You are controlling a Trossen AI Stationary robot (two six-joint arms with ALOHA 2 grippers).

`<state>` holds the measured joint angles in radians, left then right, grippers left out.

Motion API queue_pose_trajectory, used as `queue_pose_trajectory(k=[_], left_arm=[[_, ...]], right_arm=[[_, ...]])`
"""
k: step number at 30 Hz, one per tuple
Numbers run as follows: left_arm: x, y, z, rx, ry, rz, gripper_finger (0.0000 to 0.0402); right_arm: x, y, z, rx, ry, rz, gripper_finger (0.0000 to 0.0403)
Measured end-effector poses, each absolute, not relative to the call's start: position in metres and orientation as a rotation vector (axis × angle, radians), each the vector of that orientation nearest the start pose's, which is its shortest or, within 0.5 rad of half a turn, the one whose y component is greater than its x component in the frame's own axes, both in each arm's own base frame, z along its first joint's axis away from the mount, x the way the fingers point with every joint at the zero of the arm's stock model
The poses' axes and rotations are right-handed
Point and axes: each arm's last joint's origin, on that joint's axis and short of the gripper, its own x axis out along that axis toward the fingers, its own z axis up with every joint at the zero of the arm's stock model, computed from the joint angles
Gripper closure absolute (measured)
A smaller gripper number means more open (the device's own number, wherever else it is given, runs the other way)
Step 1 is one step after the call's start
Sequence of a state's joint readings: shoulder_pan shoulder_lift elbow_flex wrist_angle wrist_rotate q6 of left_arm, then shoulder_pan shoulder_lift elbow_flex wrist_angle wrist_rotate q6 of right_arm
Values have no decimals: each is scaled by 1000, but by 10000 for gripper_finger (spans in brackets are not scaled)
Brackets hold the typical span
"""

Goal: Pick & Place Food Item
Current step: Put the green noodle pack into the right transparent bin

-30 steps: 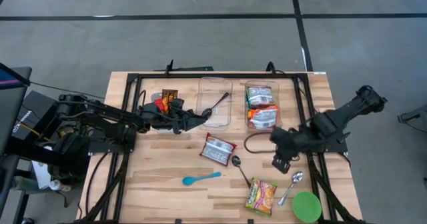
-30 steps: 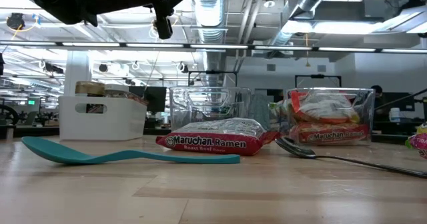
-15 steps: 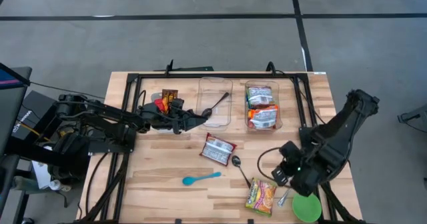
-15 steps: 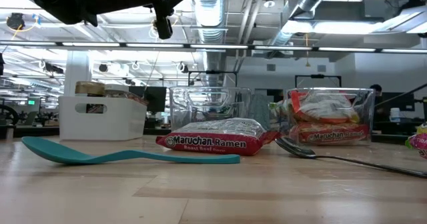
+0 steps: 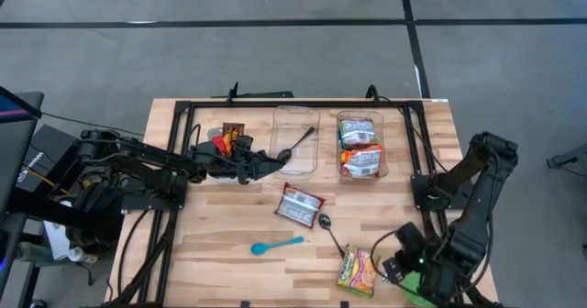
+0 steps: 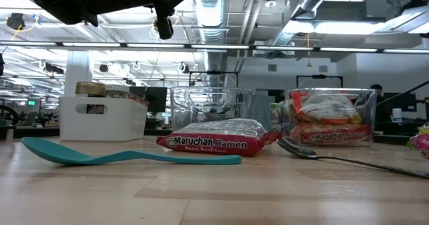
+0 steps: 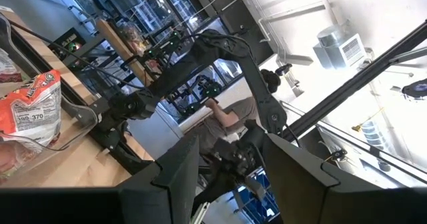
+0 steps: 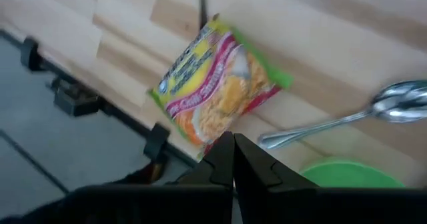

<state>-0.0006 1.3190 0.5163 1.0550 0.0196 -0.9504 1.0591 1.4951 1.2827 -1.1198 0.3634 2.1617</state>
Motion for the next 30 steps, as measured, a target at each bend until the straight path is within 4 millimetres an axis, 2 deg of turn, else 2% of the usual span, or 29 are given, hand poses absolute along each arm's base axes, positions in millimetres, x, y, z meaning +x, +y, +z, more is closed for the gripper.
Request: queue_pose_trajectory(k=[6, 12, 21, 30], left_arm=[[261, -1, 249, -943, -223, -138, 238], [261, -1, 249, -943, -223, -138, 238], [261, -1, 249, -943, -223, -138, 238], [261, -1, 249, -943, -223, -138, 238]], right_arm=[[153, 247, 274, 1010, 1057, -547, 403], [163, 254, 265, 1022, 1161, -537, 403], [178, 251, 266, 969, 1152, -435, 403], [224, 244, 278, 907, 1065, -98, 403]])
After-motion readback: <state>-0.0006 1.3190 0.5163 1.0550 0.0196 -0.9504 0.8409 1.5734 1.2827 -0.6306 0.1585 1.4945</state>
